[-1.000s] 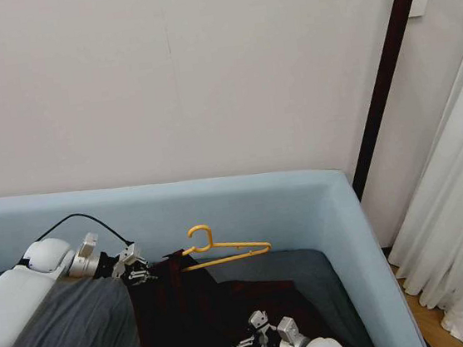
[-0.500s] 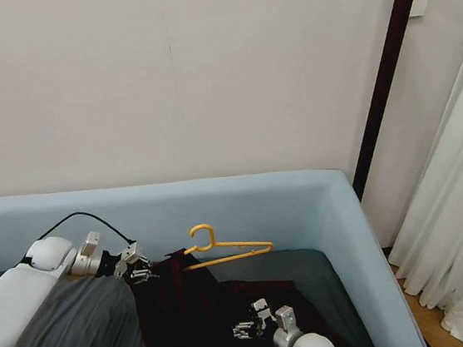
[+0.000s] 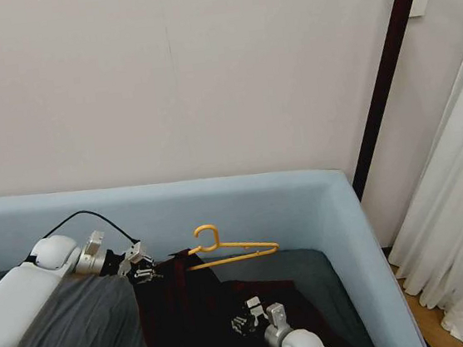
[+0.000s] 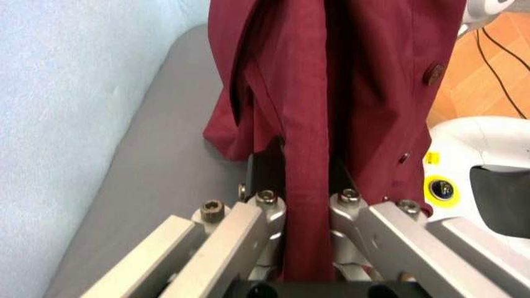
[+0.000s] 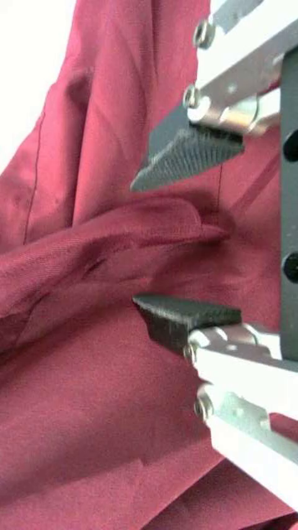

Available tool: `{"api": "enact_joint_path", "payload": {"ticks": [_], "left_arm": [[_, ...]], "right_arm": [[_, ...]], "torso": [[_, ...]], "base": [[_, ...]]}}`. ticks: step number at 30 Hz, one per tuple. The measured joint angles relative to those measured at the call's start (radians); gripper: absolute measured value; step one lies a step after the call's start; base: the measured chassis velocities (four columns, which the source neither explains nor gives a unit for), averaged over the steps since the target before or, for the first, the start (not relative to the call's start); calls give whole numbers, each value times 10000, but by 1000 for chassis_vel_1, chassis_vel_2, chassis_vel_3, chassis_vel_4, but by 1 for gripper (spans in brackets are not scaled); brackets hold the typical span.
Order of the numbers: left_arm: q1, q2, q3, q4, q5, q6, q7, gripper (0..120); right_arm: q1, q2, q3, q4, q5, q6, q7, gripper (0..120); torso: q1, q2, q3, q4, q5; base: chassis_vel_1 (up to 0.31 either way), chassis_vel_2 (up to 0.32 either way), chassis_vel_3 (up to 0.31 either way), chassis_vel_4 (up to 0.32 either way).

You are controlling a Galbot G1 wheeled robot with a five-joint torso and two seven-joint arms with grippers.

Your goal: Pick up the clothes from the sofa and hang them on the clothes hanger.

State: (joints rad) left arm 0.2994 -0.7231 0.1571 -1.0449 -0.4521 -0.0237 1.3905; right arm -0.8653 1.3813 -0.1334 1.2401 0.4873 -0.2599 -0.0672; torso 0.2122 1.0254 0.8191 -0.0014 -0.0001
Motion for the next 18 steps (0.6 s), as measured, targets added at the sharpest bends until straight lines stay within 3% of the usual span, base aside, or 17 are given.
{"api": "enact_joint_path", "payload": {"ticks": [7, 13, 18], "left_arm": [[1, 5, -14, 29, -5, 0, 1, 1], [-21, -48, -28, 145, -6, -15, 8, 1], [-130, -182, -79, 257, -38, -48, 35, 1]], "right_arm": [[33, 65, 6, -164, -170, 41, -224, 30], [38, -23, 44, -141, -270, 153, -366, 4], [-57, -386, 295, 247, -507, 163, -371, 0]], "torso": [[0, 0, 0, 0, 0], [0, 0, 0, 0, 0], [0, -1, 0, 0, 2]], "base": [[0, 0, 0, 0], [0, 0, 0, 0], [0, 0, 0, 0]]}}
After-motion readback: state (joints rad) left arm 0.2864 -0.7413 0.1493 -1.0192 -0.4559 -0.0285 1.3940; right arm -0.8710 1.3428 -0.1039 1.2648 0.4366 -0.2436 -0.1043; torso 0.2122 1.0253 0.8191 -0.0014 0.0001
